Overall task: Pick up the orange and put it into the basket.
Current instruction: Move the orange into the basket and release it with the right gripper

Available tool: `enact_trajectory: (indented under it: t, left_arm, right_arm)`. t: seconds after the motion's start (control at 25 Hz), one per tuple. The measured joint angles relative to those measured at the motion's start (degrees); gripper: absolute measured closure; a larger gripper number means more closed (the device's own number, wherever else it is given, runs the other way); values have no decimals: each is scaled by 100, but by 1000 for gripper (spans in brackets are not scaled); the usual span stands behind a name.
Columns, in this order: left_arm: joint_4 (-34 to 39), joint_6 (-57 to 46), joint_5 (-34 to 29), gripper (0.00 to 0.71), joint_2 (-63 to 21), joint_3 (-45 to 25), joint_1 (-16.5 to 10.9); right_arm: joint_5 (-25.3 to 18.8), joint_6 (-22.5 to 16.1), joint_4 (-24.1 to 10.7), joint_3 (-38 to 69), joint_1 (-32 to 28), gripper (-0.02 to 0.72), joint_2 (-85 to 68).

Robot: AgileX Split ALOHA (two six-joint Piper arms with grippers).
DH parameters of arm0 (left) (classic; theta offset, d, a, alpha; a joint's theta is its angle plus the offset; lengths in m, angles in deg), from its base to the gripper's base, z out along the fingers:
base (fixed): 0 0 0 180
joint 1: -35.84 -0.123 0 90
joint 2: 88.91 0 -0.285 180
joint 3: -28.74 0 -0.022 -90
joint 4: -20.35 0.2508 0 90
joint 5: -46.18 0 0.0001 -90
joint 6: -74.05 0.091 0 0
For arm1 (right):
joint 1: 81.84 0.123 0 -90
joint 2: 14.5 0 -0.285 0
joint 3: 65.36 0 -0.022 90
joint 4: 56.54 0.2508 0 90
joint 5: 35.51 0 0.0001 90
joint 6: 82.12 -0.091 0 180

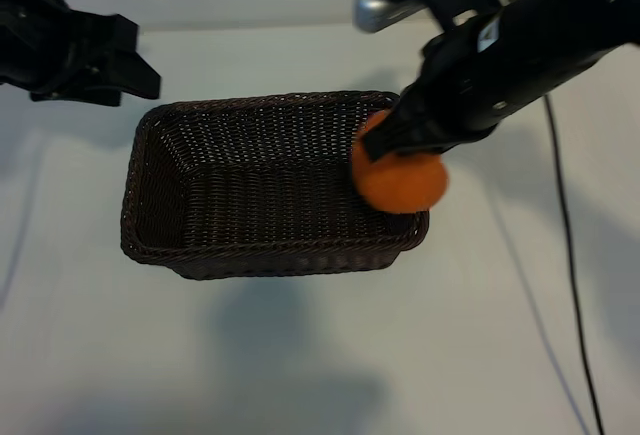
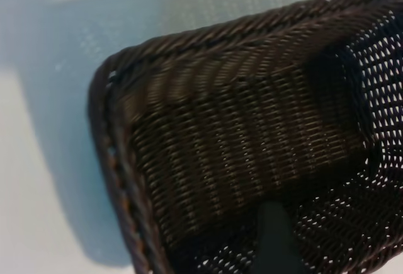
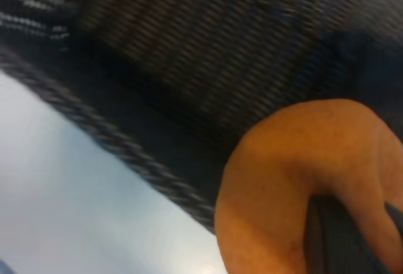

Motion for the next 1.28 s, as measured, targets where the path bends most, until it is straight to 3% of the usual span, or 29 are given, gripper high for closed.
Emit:
enact_trajectory:
  t: [0.2, 0.4, 0.88, 1.28]
  left_arm:
    - [-5, 26, 224, 208, 3, 0, 124]
    - [-5, 37, 257, 208, 3, 0, 124]
    - [-5, 70, 257, 208, 3, 0, 124]
    - [80, 70, 257, 208, 3, 0, 124]
  right_arm:
    - [472, 176, 18, -43, 472, 611, 232]
    - [665, 428, 41, -351, 720, 611, 844]
    - [1096, 864, 335, -1126, 733, 611, 2424]
    - [1141, 894, 362, -1167, 733, 584, 2711]
